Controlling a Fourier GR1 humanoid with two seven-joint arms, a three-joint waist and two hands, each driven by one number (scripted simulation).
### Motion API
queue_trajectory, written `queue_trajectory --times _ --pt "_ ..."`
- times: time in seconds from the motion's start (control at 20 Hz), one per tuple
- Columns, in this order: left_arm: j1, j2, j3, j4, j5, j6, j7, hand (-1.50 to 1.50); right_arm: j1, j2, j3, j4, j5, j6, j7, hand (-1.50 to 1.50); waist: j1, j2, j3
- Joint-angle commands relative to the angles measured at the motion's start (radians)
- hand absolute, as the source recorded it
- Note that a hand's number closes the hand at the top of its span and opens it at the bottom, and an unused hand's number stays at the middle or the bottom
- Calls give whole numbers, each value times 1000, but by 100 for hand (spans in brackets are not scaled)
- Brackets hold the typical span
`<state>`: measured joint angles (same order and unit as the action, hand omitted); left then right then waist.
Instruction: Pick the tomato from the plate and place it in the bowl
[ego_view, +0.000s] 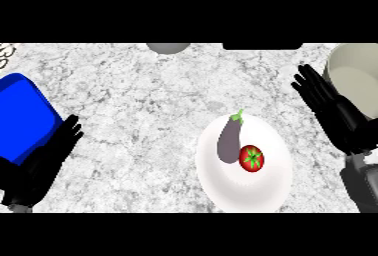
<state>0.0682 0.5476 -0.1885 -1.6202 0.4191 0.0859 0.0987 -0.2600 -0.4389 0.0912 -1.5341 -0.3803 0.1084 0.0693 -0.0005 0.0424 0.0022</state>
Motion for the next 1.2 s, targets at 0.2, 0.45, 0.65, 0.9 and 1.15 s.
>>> queue_trajectory --times 0.2,0.45,0.65,0.9,1.15 --pt "-139 -76 -100 -35 -125 4 -62 0 80 95 0 -149 185 -308 0 150 -45 -52 -4" --pt "-174 -182 -188 -15 -173 16 -100 0 202 144 111 -101 451 -502 21 -150 -23 -43 -3" --pt "-230 -205 -150 90 -168 -38 -131 0 200 167 225 -95 634 -554 -1 -150 -8 -42 -3" --pt "-250 -239 -193 16 -201 9 -64 0 19 16 268 -67 780 -399 286 -150 8 -44 -4" --pt "-231 -192 -164 56 -179 -51 -100 0 -58 -150 333 -86 795 -85 528 -150 13 -44 -8"
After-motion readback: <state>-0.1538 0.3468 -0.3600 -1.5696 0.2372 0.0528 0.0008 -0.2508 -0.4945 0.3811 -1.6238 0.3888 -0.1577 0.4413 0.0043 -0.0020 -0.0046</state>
